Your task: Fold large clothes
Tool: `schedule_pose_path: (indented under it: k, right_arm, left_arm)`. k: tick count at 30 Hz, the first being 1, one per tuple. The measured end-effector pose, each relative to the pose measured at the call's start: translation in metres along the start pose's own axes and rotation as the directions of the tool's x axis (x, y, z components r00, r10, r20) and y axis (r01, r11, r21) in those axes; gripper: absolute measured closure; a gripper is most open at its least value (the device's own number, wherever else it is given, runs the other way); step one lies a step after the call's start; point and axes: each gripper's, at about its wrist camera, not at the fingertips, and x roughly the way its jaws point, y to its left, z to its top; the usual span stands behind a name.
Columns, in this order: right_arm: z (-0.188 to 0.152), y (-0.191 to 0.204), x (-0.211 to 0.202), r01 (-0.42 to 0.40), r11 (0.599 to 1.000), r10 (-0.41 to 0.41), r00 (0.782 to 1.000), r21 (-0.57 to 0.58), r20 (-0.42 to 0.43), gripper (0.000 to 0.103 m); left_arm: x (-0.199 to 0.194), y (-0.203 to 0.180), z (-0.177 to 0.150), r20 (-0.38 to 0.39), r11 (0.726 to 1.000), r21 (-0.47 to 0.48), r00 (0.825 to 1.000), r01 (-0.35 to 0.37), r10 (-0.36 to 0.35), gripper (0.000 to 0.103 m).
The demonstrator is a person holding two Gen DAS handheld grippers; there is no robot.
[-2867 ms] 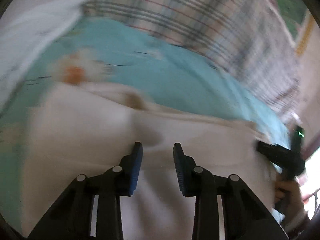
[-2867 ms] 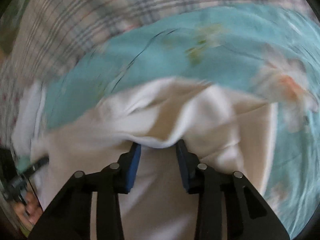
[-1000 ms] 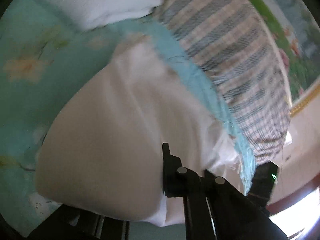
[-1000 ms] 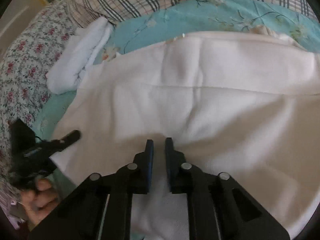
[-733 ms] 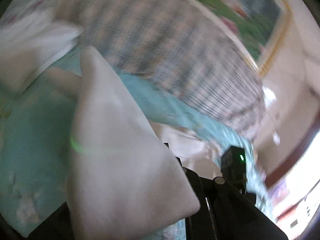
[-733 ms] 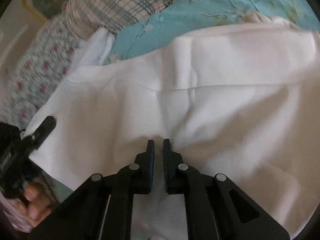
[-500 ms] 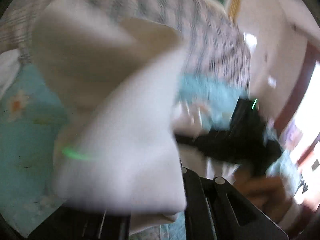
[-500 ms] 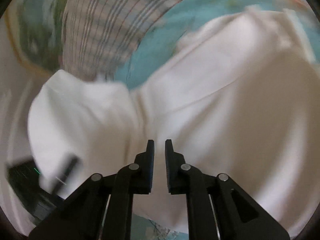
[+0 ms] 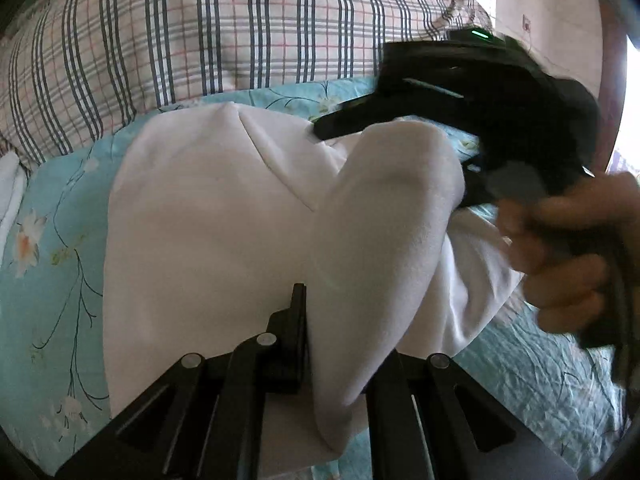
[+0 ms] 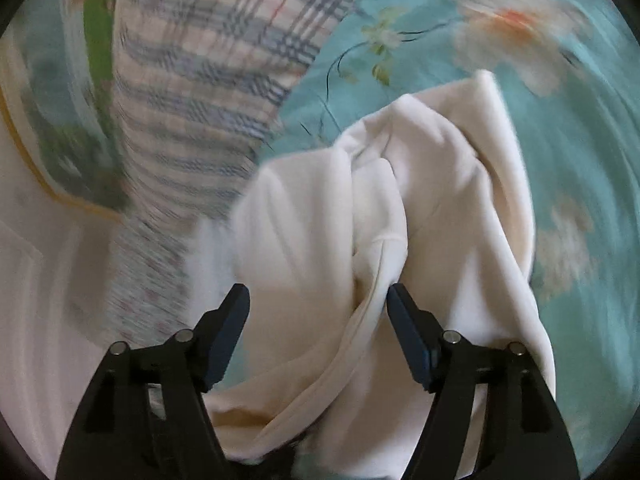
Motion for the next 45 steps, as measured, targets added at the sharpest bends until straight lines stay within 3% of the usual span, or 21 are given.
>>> schedule_pose_path:
  k: [3,4,5,6,8,13,16,20,26,29,31,33,37,38,40,42,45]
  right_arm:
    - [0.017,0.014,0.031,0.096,0.987,-0.105,0.992,-0.126,-0.068,0.033]
    - [0.019,0.018,0.040,0.111,0.981,-0.126,0.988,-0.156,-0.090,0.040]
    - [0.022,0.020,0.046,0.131,0.975,-0.151,0.983,-0.182,-0.104,0.071]
    - [0.025,0.020,0.048,0.139,0.972,-0.162,0.980,-0.191,-0.116,0.084]
    - [0.028,0.022,0.038,0.102,0.976,-0.124,0.987,-0.195,-0.105,0.094]
    - [0.024,0.027,-0.031,0.009,0.972,0.002,0.999,-0.235,0.045,0.095]
    - [0.023,0.012,-0.041,0.082,0.970,-0.067,0.995,-0.227,0.075,0.095]
    - [0.021,-0.023,-0.028,0.175,0.967,-0.168,0.984,-0.183,0.054,0.095]
    - [0.013,-0.028,-0.034,0.207,0.959,-0.195,0.978,-0.194,0.078,0.095]
    - [0.007,-0.025,-0.029,0.248,0.945,-0.239,0.969,-0.213,0.068,0.095]
    - [0.005,-0.019,-0.033,0.271,0.936,-0.259,0.963,-0.226,0.081,0.095]
    - [0.002,-0.015,-0.039,0.288,0.930,-0.273,0.958,-0.230,0.092,0.094]
    - [-0.002,-0.011,-0.047,0.308,0.923,-0.293,0.951,-0.230,0.096,0.094]
    - [-0.002,-0.010,-0.050,0.307,0.926,-0.292,0.951,-0.220,0.098,0.090]
    - [-0.003,-0.009,-0.057,0.300,0.932,-0.283,0.953,-0.202,0.110,0.068]
    - [-0.004,-0.007,-0.066,0.296,0.937,-0.273,0.952,-0.183,0.142,0.016]
    - [-0.004,-0.006,-0.067,0.283,0.942,-0.262,0.956,-0.182,0.135,0.013]
  left_arm:
    - [-0.001,0.002,0.000,0.001,1.000,-0.002,1.000,0.012,-0.012,0.096]
    - [-0.001,0.003,0.002,0.002,1.000,-0.004,1.000,0.015,-0.015,0.096]
    - [-0.003,0.004,0.003,0.008,1.000,-0.008,1.000,0.024,-0.024,0.096]
    - [-0.006,0.004,0.004,0.012,0.999,-0.013,0.999,0.034,-0.034,0.096]
    - [-0.017,0.003,0.010,0.040,0.998,-0.021,0.998,0.056,-0.055,0.096]
    - [-0.033,-0.019,0.025,0.077,0.990,-0.003,0.987,0.141,-0.140,0.096]
    - [-0.010,-0.032,0.024,0.029,0.988,0.007,0.988,0.152,-0.152,0.096]
    - [0.020,-0.033,0.015,-0.044,0.983,-0.032,0.982,0.182,-0.184,0.096]
    - [0.019,-0.026,0.019,-0.080,0.974,-0.009,0.971,0.226,-0.226,0.087]
    - [-0.003,-0.021,0.013,-0.092,0.956,-0.058,0.952,0.286,-0.291,0.070]
    - [-0.031,-0.011,0.008,-0.063,0.946,-0.108,0.947,0.306,-0.313,0.035]
    - [-0.056,0.007,0.006,-0.005,0.942,-0.151,0.952,0.301,-0.305,0.023]
    - [-0.082,0.054,0.007,0.054,0.926,-0.263,0.962,0.272,-0.267,0.019]
    - [-0.080,0.068,0.007,0.056,0.919,-0.293,0.965,0.262,-0.257,0.018]
    - [-0.068,0.091,0.011,0.038,0.908,-0.343,0.970,0.240,-0.242,0.018]
    - [-0.052,0.115,0.009,0.015,0.872,-0.418,0.962,0.255,-0.274,0.018]
    - [-0.020,0.138,0.008,-0.011,0.817,-0.497,0.939,0.293,-0.343,0.018]
